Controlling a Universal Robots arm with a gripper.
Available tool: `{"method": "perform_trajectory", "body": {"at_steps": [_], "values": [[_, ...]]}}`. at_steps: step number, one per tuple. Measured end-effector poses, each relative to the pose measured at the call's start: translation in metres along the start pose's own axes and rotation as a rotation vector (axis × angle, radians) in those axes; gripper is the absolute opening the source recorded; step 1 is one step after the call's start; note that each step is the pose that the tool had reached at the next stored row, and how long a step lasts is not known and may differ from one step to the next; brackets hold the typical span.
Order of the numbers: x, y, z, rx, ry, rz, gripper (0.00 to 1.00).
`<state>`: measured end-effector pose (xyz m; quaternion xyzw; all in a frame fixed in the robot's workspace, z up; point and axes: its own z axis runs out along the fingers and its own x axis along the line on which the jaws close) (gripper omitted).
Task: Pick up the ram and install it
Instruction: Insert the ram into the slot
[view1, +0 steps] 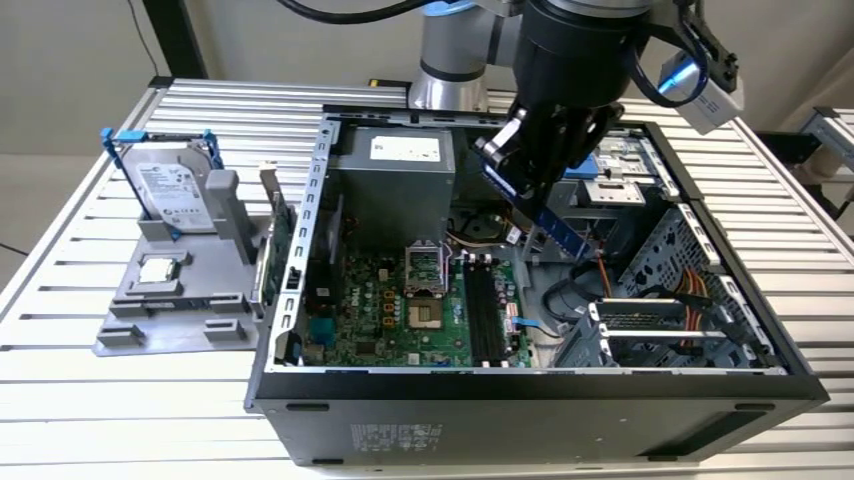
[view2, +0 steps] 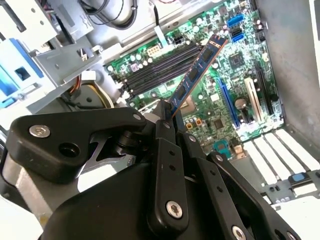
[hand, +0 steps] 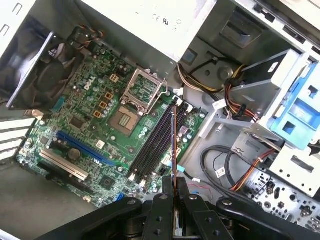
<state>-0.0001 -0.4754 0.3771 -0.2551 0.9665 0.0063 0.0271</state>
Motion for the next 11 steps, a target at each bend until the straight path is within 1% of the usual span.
{"method": "perform_trajectory", "body": {"at_steps": [11], "values": [[0.0000, 0.0000, 0.0004, 0.0072, 0.0002, 0.131, 0.00]]}}
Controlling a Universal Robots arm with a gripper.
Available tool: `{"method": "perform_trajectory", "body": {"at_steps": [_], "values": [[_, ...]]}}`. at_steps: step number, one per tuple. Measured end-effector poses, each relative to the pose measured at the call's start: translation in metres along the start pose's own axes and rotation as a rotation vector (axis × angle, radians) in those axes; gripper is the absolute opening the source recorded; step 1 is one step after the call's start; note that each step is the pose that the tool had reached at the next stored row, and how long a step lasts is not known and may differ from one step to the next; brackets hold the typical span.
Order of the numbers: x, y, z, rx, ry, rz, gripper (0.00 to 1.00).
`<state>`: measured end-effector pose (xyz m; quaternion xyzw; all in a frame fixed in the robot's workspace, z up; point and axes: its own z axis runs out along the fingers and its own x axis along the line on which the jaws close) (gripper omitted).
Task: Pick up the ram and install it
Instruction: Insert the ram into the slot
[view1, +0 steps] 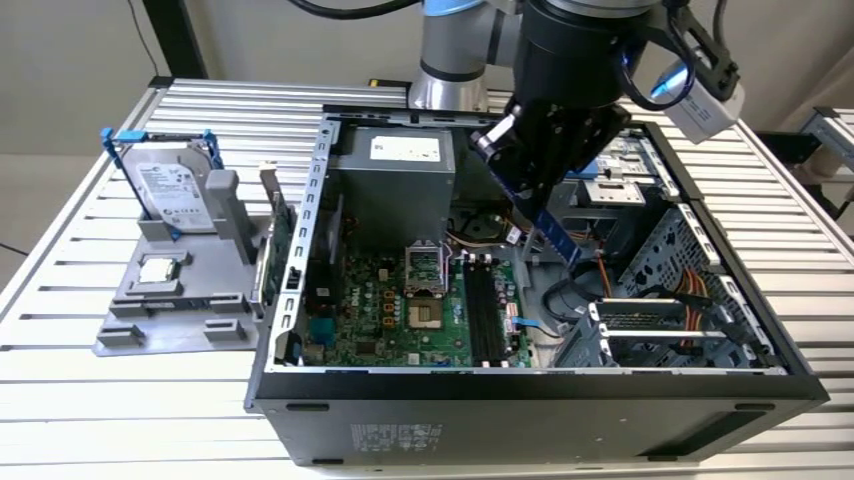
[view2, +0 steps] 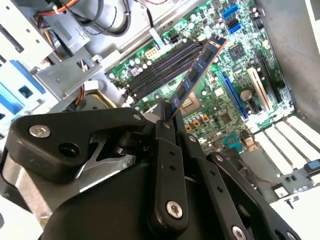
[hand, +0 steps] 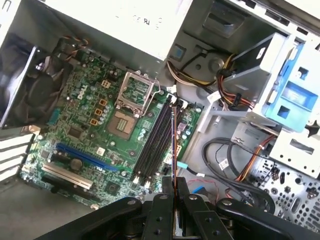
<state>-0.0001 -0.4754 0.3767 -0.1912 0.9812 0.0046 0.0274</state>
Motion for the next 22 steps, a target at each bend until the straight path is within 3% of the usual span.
{"method": "perform_trajectory", "body": {"at_steps": [22], "values": [[0.0001, 0.0000, 0.0011, 0.0141, 0.0005, 0.250, 0.00]]}}
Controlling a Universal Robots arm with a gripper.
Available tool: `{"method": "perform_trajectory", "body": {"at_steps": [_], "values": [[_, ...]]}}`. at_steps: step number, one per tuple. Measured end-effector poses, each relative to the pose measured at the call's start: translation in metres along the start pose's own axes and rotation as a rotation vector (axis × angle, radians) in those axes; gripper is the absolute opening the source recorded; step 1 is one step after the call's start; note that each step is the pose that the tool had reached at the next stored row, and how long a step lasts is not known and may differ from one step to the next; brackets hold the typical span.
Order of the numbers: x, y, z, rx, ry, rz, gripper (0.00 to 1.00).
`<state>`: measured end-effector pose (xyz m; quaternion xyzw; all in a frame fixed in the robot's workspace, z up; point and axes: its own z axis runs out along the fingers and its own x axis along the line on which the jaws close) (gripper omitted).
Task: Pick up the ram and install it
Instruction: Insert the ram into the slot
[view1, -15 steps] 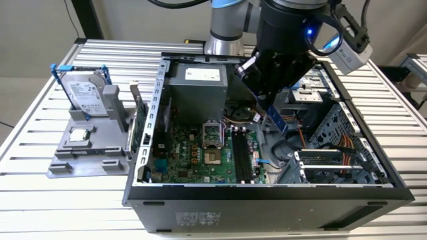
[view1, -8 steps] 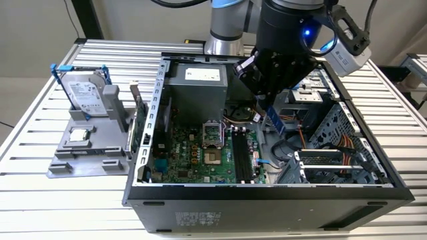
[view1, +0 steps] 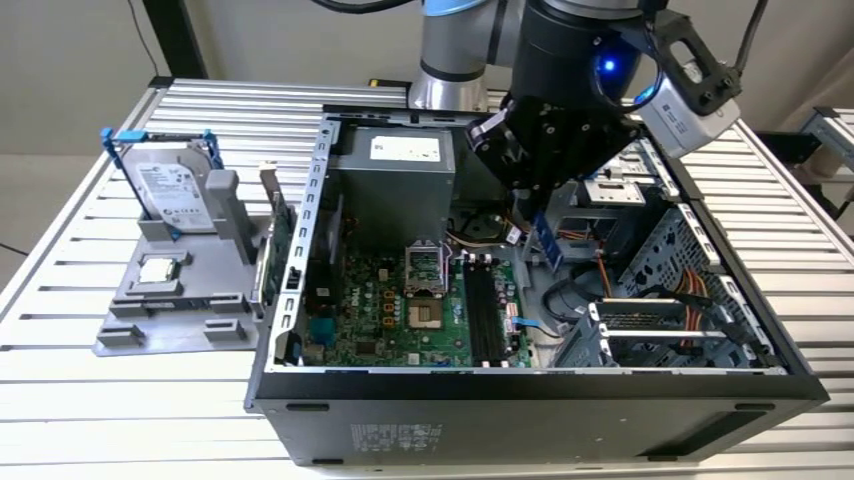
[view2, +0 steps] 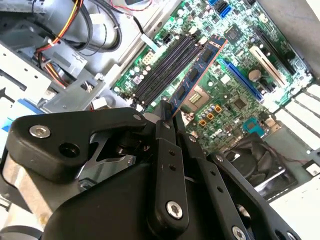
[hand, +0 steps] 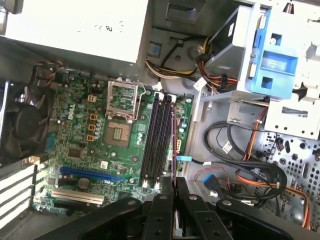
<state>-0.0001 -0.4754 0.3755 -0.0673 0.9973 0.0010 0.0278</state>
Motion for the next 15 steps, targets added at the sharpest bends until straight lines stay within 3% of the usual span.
{"method": "perform_trajectory", "body": {"at_steps": [6, 15], "values": [[0.0000, 0.0000, 0.0003, 0.0033, 0.0001, 0.061, 0.00], [0.0000, 0.0006, 0.0023, 0.0046, 0.0013, 0.066, 0.00]]}}
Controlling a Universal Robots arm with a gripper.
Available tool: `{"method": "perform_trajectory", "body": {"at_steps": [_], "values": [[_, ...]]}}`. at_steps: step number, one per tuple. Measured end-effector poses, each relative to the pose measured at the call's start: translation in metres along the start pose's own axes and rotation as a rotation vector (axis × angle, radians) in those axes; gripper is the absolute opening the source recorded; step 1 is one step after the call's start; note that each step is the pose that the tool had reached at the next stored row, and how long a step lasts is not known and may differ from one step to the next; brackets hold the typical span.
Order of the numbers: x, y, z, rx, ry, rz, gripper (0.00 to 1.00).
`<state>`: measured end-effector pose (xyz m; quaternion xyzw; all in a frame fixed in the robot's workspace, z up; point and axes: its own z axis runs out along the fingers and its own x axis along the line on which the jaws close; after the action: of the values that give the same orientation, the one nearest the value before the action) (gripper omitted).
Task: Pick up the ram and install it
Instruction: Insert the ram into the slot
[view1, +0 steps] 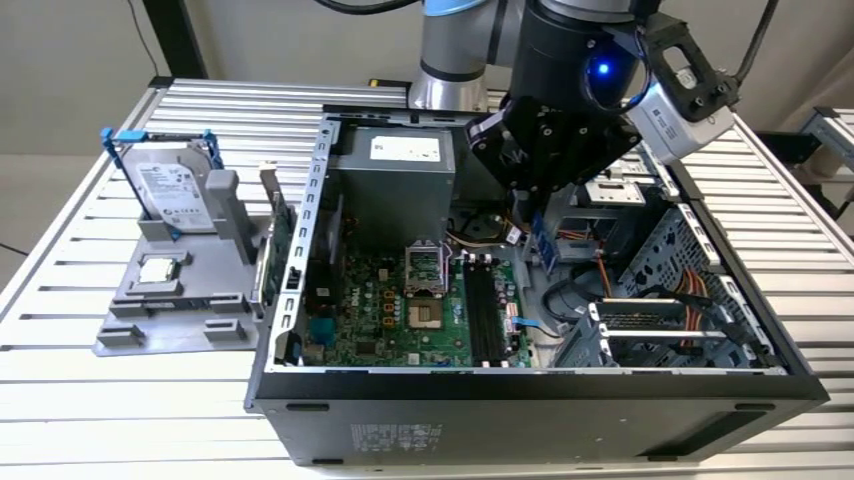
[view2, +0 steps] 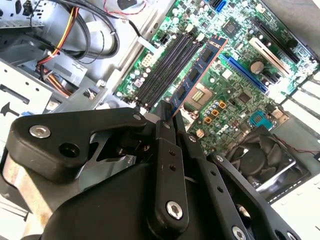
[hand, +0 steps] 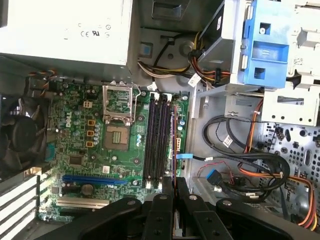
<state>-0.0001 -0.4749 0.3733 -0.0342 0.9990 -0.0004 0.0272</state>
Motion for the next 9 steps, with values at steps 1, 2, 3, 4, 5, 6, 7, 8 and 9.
{"method": "perform_trajectory", "body": {"at_steps": [1, 2, 3, 4, 5, 6, 7, 8, 9], "values": [[0.0001, 0.0002, 0.0008, 0.0000, 0.0004, 0.000, 0.00], [0.0001, 0.0003, 0.0013, 0.0001, 0.0006, 0.001, 0.00], [0.0001, 0.0003, 0.0016, 0.0000, 0.0005, 0.001, 0.00], [0.0001, 0.0003, 0.0015, 0.0000, 0.0006, 0.001, 0.00], [0.0001, 0.0003, 0.0016, -0.0001, 0.0006, 0.001, 0.00], [0.0001, 0.0003, 0.0016, -0.0003, 0.0005, 0.001, 0.00], [0.0001, 0.0003, 0.0016, -0.0005, 0.0005, 0.001, 0.00], [0.0001, 0.0003, 0.0016, -0.0007, 0.0005, 0.001, 0.00], [0.0001, 0.0003, 0.0017, -0.0008, 0.0004, 0.001, 0.00]]}}
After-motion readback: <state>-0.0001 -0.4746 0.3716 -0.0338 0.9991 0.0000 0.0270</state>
